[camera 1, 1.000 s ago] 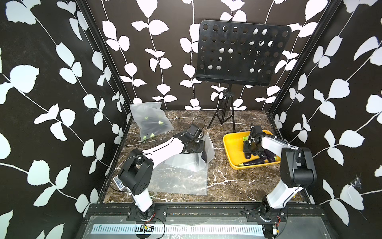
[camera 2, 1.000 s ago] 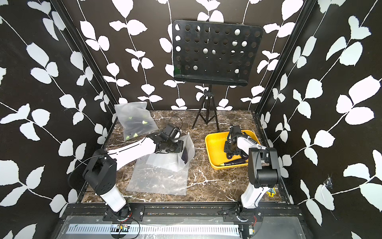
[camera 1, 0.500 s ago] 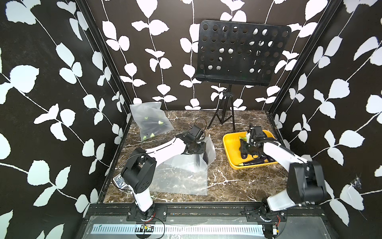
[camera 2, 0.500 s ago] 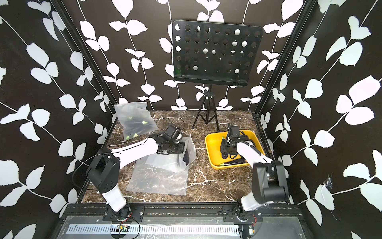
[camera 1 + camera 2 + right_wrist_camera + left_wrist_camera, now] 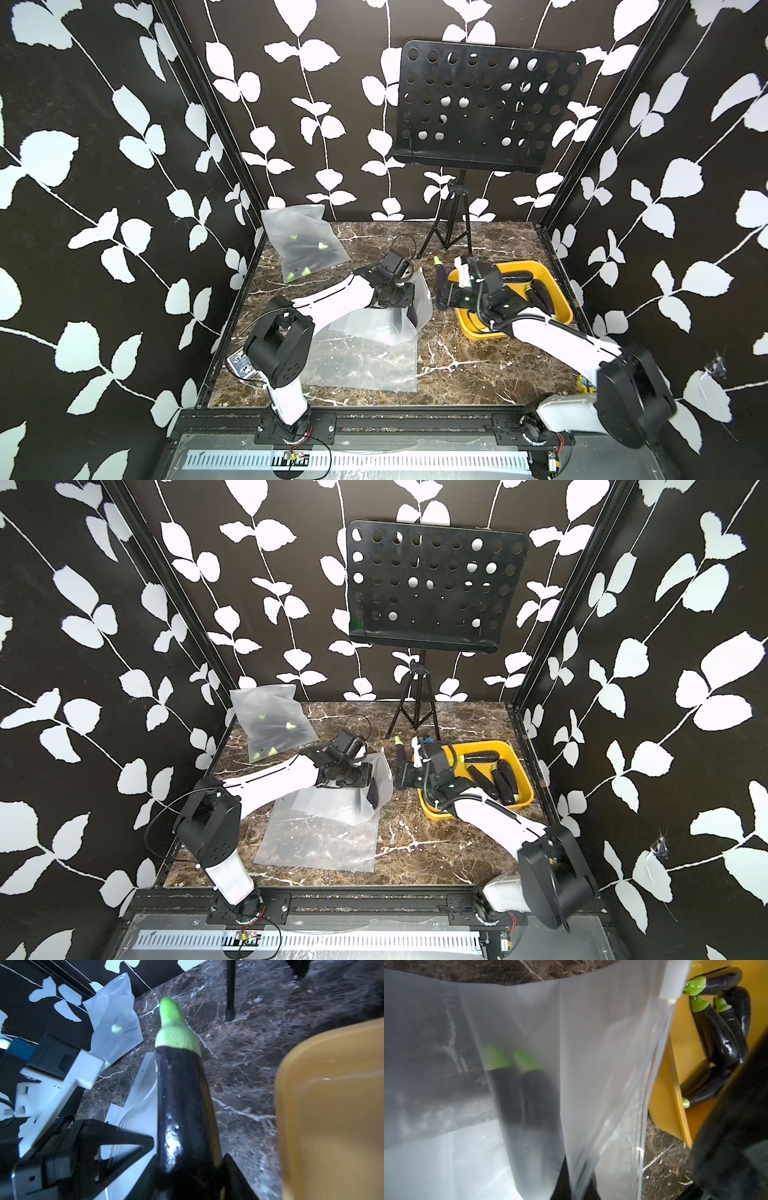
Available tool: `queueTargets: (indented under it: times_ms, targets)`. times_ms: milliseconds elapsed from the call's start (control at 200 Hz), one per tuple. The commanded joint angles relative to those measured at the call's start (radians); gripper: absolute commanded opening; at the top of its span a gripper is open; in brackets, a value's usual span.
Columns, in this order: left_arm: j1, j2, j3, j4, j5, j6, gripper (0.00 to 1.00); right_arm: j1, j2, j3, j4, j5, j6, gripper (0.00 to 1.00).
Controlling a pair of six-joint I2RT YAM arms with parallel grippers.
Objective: Place the eggplant in a zip-top bag and seal the zipper
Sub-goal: Place the eggplant in the zipper food storage bag.
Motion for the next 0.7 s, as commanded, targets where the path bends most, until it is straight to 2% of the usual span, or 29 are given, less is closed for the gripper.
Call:
queueTargets:
  times_ms: [0,235,695]
  targets:
    - [-0.003,-0.015,0.016,-0.010,0.004,-0.011,0.00,0.064,0.037,-0.015,0.244,0.054,0.086,0.38]
    - [0.003,-0.041,0.014,0.013,0.031,-0.039,0.00,0.166,0.092,-0.073,0.406,0.186,0.105,0.38]
    - [0.017,-0.054,0.026,0.015,0.030,-0.046,0.00,0.220,0.042,-0.148,0.303,0.212,0.156,0.40]
